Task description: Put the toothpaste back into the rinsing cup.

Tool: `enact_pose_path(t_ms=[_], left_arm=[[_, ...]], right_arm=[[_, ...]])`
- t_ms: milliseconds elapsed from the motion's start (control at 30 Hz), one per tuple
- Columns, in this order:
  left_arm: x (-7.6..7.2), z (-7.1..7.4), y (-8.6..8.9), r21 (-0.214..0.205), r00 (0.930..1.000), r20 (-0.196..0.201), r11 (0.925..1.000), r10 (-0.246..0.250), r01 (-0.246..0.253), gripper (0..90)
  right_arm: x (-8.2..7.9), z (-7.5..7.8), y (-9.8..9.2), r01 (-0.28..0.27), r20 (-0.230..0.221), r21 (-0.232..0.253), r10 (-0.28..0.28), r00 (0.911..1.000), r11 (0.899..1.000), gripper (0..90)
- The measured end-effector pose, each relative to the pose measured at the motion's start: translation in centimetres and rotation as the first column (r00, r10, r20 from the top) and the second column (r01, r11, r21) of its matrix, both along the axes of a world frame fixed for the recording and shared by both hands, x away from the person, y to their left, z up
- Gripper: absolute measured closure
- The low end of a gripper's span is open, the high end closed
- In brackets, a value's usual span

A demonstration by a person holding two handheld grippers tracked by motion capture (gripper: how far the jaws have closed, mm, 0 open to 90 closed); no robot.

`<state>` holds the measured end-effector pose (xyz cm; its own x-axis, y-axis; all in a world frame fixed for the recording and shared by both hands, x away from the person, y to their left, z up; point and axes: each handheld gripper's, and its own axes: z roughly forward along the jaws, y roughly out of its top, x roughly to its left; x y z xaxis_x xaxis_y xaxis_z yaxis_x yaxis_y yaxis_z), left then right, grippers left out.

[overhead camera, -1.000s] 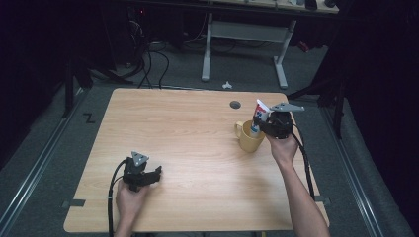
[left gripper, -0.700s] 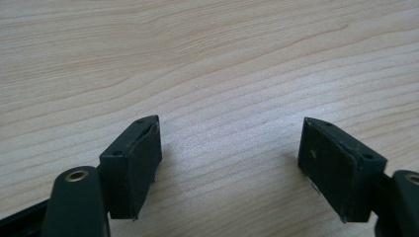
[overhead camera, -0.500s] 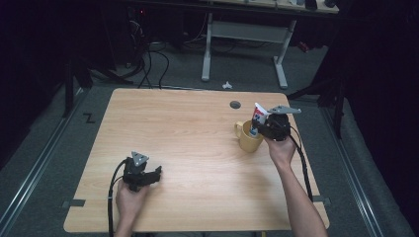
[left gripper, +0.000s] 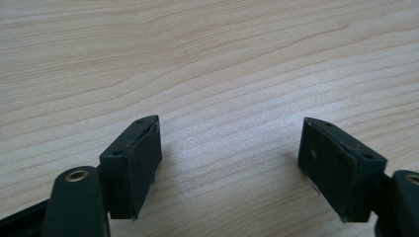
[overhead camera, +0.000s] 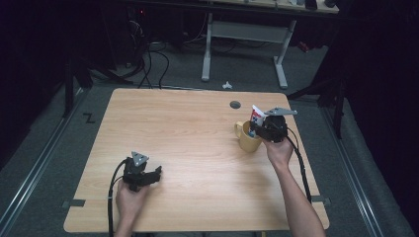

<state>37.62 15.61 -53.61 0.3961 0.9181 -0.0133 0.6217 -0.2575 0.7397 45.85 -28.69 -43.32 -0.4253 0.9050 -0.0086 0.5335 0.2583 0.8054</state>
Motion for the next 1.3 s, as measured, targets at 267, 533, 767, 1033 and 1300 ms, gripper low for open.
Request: enact_pose_path(t_ms=[267, 533, 767, 1033, 1300], left_arm=[[0.0, 0.0, 0.0, 0.0, 1.0, 0.0, 1.0, 0.0, 0.0, 25.1], [0.0, 0.0, 0.0, 0.0, 1.0, 0.0, 1.0, 0.0, 0.0, 25.1], [0.0, 0.0, 0.0, 0.0, 1.0, 0.0, 1.0, 0.0, 0.0, 25.1], [0.0, 0.0, 0.0, 0.001, 1.0, 0.0, 1.0, 0.001, -0.001, 25.2], [0.0, 0.0, 0.0, 0.0, 1.0, 0.0, 1.0, 0.001, -0.001, 25.1]], right_arm=[[0.1, -0.5, 0.1, -0.001, -0.014, -0.011, 0.001, 0.9999, 1.0, 66.7], [0.2, -0.9, 0.1, -0.004, -0.026, -0.016, 0.004, 0.9997, 1.0, 66.7], [0.2, -1.2, 0.3, -0.004, -0.032, -0.023, 0.004, 0.9995, 1.0, 66.7], [0.2, -1.3, 0.3, -0.006, -0.033, -0.029, 0.005, 0.9994, 1.0, 66.7], [0.2, -1.7, 0.6, -0.008, -0.043, -0.031, 0.007, 0.9991, 0.999, 66.4]])
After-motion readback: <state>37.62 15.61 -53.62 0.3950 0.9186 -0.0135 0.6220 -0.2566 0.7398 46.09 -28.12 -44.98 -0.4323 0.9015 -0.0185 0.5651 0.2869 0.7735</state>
